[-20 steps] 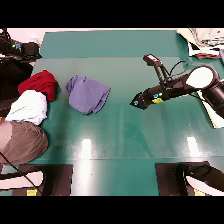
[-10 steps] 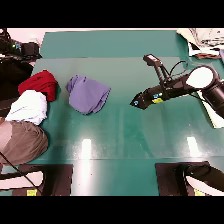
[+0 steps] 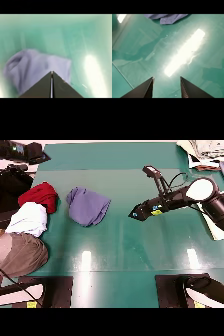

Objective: Fold the shirts.

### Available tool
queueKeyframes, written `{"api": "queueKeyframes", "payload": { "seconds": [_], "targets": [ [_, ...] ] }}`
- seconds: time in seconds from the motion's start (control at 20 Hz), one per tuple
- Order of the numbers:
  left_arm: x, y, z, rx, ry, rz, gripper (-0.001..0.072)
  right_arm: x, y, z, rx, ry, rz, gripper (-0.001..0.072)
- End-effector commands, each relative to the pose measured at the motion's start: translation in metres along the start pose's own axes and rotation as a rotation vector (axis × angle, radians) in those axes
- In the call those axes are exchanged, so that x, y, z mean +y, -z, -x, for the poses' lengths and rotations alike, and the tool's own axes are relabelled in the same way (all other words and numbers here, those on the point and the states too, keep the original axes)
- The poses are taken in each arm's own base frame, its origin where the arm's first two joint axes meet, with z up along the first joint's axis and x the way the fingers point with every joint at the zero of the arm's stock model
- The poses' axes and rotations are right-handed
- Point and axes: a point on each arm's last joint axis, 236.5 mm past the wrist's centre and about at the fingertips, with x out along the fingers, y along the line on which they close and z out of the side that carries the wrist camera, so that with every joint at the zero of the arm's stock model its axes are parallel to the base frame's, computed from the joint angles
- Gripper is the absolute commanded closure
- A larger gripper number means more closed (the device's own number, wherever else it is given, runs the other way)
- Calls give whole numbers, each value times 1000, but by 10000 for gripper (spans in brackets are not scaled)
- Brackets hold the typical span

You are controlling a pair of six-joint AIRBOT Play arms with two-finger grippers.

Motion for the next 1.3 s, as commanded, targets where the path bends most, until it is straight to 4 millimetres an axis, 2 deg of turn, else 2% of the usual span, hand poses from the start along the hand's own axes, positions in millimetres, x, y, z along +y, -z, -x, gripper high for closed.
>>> {"api": "queueKeyframes", "payload": {
  "seconds": [0.0, 0.05, 0.1, 0.15, 0.25, 0.35, 0.45, 0.5, 0.6, 0.8, 0.85, 0.95, 1.0, 1.05, 1.1, 1.15, 1.2, 1.25],
  "targets": [
    [-43, -12, -5, -60, -21, -214, 677, -1, 1, 1, 5, -1, -7, 323],
    [-48, -7, -17, -50, -19, -215, 368, -1, 2, 1, 8, -3, -7, 323],
    [-44, 2, -35, -19, -21, -164, -13, -1, 3, 1, 11, -4, -7, 323],
    [-35, 16, -54, 32, -32, -117, 8, 1, 6, 1, 26, -9, -7, 323],
    [1, 61, -96, 189, -111, -55, 8, 1, 11, 1, 46, -12, -7, 323],
    [22, 119, -135, 382, -125, -6, 8, 0, 13, 1, 54, -6, -4, 323],
    [37, 168, -161, 537, -136, 42, 8, 0, 13, 1, 54, -6, -4, 323],
    [41, 183, -169, 582, -140, 60, 8, 0, 13, 1, 57, -8, -4, 323],
    [40, 194, -179, 606, -144, 69, 8, 0, 13, 1, 55, -7, -4, 323],
    [42, 191, -194, 565, -186, -11, 21, 0, 13, 1, 56, -8, -5, 323],
    [41, 190, -197, 554, -188, -21, 183, 0, 14, 1, 58, -9, -5, 323],
    [41, 188, -197, 545, -189, -27, 593, 1, 16, 2, 69, -11, -4, 324],
    [41, 188, -195, 554, -183, -48, 687, 1, 16, 2, 67, -10, -4, 328],
    [39, 185, -190, 556, -179, -70, 688, 1, 13, 3, 54, -8, -2, 335],
    [35, 171, -181, 524, -178, -89, 689, 3, 7, 7, 26, -4, 6, 336],
    [29, 143, -168, 451, -181, -111, 689, 8, -4, 17, -16, -1, 30, 367],
    [17, 100, -146, 335, -178, -145, 689, 16, -19, 32, -74, 1, 59, 428],
    [-2, 52, -112, 199, -167, -171, 689, 29, -41, 54, -154, 3, 98, 429]
  ]
}}
